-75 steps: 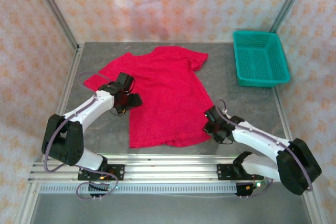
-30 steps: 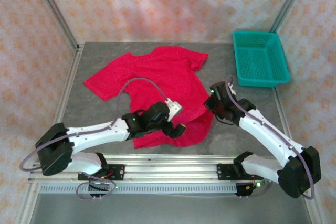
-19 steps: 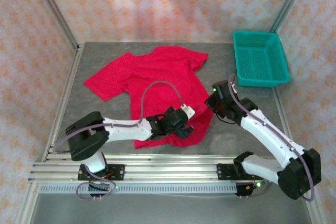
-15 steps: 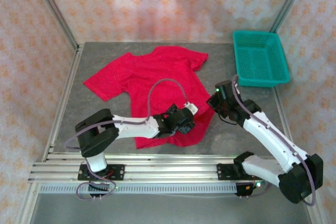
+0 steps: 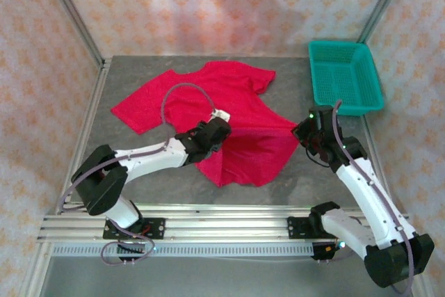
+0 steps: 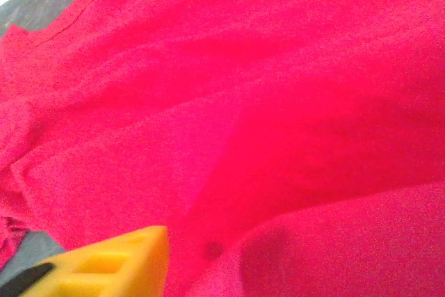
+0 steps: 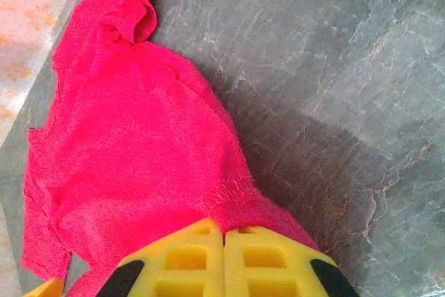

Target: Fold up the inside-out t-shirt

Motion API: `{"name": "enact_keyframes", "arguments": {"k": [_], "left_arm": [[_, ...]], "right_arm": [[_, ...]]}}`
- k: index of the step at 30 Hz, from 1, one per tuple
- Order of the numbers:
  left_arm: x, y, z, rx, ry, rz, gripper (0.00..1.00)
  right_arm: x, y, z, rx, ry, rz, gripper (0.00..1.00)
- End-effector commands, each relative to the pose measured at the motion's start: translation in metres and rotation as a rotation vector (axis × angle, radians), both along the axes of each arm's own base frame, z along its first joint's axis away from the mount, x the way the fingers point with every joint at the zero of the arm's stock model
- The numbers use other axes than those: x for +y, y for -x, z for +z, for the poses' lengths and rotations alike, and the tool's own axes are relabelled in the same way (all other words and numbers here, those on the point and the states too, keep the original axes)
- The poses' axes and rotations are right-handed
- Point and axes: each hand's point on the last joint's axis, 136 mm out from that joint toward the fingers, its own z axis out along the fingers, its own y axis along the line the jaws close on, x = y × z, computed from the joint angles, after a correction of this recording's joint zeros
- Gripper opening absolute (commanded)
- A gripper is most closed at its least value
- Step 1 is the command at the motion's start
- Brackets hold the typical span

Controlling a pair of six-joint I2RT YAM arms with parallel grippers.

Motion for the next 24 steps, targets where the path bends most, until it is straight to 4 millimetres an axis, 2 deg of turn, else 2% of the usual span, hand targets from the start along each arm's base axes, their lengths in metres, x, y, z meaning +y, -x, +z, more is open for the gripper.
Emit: {"name": "enact_keyframes", "arguments": {"k": [1, 3, 5, 8, 10, 11, 15, 18, 20, 22, 24], "left_arm": [[0.04, 0.01, -0.017, 0.066, -0.079, 0.098, 0.34], [0.053, 0.011, -0.019, 0.085, -0.085, 0.13, 0.22], [0.066, 0.012, -0.015, 0.092, -0.085, 0.175, 0.22], [0.076, 0.013, -0.004, 0.083, -0.036, 0.221, 0.19], [0.078, 0.013, 0.006, 0.077, 0.006, 0.241, 0.02], [0.076, 0.013, 0.01, 0.077, 0.03, 0.249, 0.0], [0.046, 0.011, 0.029, 0.151, 0.167, 0.201, 0.0], [0.01, 0.002, 0.052, 0.216, 0.273, 0.13, 0.0], [-0.012, -0.008, 0.062, 0.271, 0.302, 0.102, 0.0], [-0.028, -0.017, 0.064, 0.319, 0.303, 0.083, 0.0], [-0.035, -0.026, 0.059, 0.347, 0.28, 0.103, 0.0]], "right_arm": [[-0.013, 0.0, 0.009, -0.002, 0.035, -0.011, 0.0], [-0.017, -0.003, 0.009, 0.003, 0.037, -0.019, 0.0], [-0.02, -0.007, 0.006, 0.01, 0.037, -0.024, 0.0], [-0.021, -0.014, 0.001, 0.012, 0.035, -0.029, 0.0], [-0.019, -0.019, -0.003, 0.016, 0.03, -0.026, 0.0], [-0.018, -0.023, -0.004, 0.015, 0.027, -0.022, 0.0], [-0.014, -0.044, -0.001, 0.009, 0.039, -0.007, 0.0], [-0.014, -0.076, 0.007, 0.002, 0.06, 0.009, 0.0], [-0.012, -0.105, 0.011, 0.003, 0.04, 0.022, 0.0], [-0.009, -0.13, 0.007, 0.02, 0.024, 0.036, 0.0], [-0.008, -0.148, -0.008, 0.086, 0.034, 0.056, 0.01]]}}
